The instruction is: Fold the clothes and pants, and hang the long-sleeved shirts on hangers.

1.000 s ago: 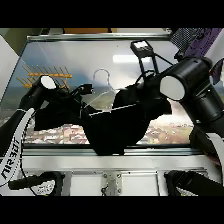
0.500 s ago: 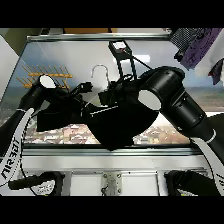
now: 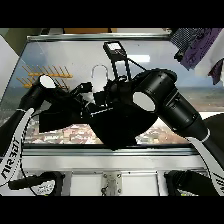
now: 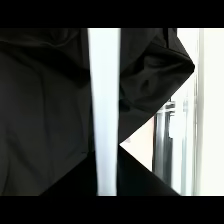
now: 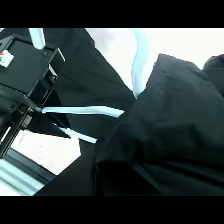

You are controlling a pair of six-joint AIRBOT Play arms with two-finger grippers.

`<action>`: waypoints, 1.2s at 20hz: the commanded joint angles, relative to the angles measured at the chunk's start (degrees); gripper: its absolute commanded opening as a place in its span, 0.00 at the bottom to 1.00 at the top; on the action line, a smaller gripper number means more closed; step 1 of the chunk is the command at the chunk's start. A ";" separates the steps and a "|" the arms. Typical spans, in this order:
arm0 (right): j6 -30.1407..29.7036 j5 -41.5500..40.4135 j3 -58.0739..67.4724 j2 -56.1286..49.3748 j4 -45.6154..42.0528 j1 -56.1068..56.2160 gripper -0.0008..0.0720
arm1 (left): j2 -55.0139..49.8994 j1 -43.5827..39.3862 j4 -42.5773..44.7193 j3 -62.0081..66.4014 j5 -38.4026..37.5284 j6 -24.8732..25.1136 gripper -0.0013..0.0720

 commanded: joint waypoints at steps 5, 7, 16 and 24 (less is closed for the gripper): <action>-2.32 0.39 0.04 1.20 2.43 0.00 0.91 | -0.02 0.04 0.02 0.04 -0.28 0.00 0.04; -3.37 3.30 0.07 2.93 2.62 -0.50 0.92 | -0.02 0.04 0.02 0.04 -0.28 0.00 0.04; -21.40 14.49 0.87 9.05 26.40 -16.22 0.92 | -0.02 0.04 0.02 0.04 -0.31 0.00 0.04; -43.56 14.51 0.85 9.03 35.85 -27.17 0.92 | -0.02 0.04 0.02 0.04 -1.07 0.02 0.04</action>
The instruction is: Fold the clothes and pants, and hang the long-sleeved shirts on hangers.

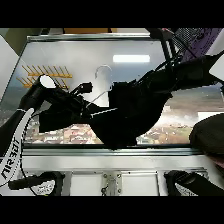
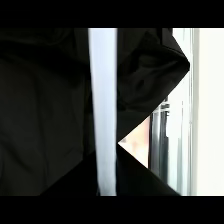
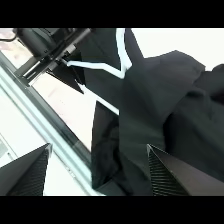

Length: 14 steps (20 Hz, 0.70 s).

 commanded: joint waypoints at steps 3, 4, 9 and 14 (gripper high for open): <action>-20.28 2.34 -0.26 0.13 6.84 -9.16 0.92 | -0.02 0.07 0.02 0.04 -1.07 0.00 0.04; -24.04 4.17 -0.96 0.13 10.51 -12.81 0.91 | -0.02 0.07 0.02 0.04 -1.05 0.00 0.04; -50.01 14.45 -11.26 0.13 39.01 -37.42 0.91 | 0.00 0.07 0.02 0.04 -1.07 0.00 0.04; -66.58 15.89 -21.49 -1.03 36.30 -51.08 0.92 | -0.02 0.04 0.04 0.04 -1.33 0.00 0.04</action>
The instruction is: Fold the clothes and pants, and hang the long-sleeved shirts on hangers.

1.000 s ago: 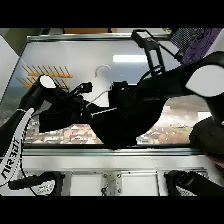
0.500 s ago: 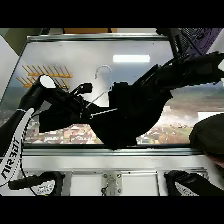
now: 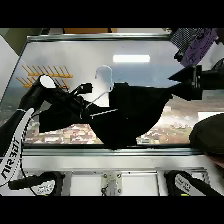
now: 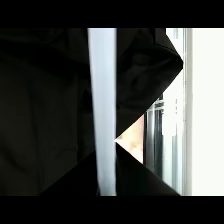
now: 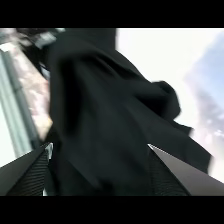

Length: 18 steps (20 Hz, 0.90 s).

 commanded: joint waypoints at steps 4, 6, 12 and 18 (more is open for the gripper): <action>-17.88 3.32 -8.35 -5.90 5.11 -8.63 0.92 | 0.00 0.07 0.02 0.04 -0.44 0.02 0.04; -20.59 4.26 -8.35 -9.09 6.05 -7.21 0.91 | -0.02 0.07 0.02 0.04 -0.46 0.02 0.04; -22.40 5.40 -8.35 -16.00 8.33 0.22 0.92 | 0.00 0.07 0.02 0.04 -0.46 0.02 0.04; -23.45 4.74 -8.33 -18.36 9.64 5.46 0.92 | -0.02 0.07 0.04 0.04 -0.46 0.02 0.04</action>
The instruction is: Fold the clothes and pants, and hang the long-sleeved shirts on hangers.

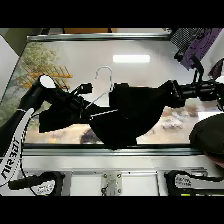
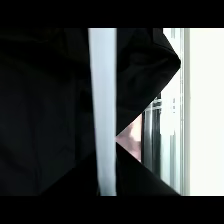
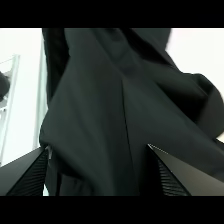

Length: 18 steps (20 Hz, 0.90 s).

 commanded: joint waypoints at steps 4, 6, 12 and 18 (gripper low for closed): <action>-0.63 -0.37 -0.02 -1.01 0.57 3.37 0.92 | -0.02 0.07 0.00 0.04 0.00 0.00 0.04; -0.61 -0.37 -0.02 -1.01 0.59 3.43 0.92 | 0.00 0.07 0.00 0.04 0.00 0.00 0.04; -0.61 -0.35 -0.02 -1.01 0.59 3.50 0.92 | -0.02 0.07 0.00 0.04 -0.02 0.00 0.04; -0.61 -0.35 -0.02 -1.01 0.61 3.41 0.92 | 0.00 0.07 0.02 0.04 -0.09 0.00 0.04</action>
